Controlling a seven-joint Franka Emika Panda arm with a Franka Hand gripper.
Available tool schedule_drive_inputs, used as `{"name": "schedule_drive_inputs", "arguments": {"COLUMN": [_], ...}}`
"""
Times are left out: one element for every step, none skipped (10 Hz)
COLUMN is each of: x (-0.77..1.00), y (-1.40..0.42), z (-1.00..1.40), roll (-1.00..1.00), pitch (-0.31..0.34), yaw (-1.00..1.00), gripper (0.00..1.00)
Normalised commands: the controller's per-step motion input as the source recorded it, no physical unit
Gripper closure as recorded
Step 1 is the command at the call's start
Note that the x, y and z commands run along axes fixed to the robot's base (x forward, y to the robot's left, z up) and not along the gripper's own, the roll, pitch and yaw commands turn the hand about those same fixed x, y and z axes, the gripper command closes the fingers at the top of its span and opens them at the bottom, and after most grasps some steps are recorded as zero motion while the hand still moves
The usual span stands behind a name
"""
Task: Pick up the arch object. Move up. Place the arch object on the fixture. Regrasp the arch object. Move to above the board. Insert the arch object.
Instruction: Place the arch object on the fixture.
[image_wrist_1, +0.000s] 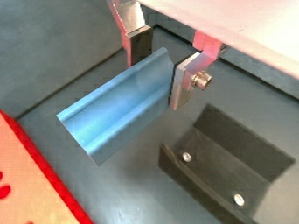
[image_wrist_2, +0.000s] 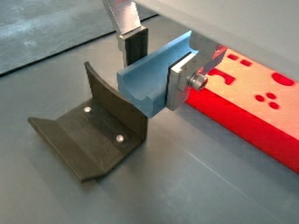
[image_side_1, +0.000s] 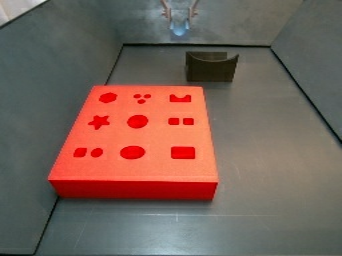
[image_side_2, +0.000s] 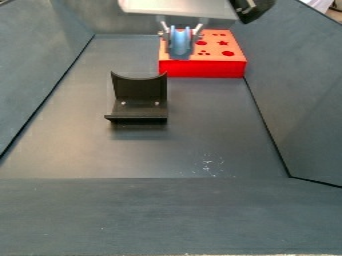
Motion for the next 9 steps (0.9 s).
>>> {"name": "schedule_drive_inputs", "arguments": {"x": [1.00,1.00,0.95,0.82,0.73,0.68,0.59,0.53,0.48], "y": [0.60,0.68,0.62,0.45,0.28,0.14,0.10,0.08,0.07], "z": [0.59,0.66,0.54,0.31,0.13,0.07,0.05,0.02,0.01], "roll": [-1.00,-1.00,-1.00,-1.00,-1.00,-0.91,-0.66,-0.49,-0.38], "pitch": [0.130,0.142,0.178,0.194,0.206,0.208,0.191,0.172,0.157], "yaw": [0.15,0.14,0.08,0.06,0.03,-0.01,-0.05,-0.07,-0.08], "gripper": [1.00,1.00,1.00,1.00,1.00,1.00,1.00,1.00,1.00]}}
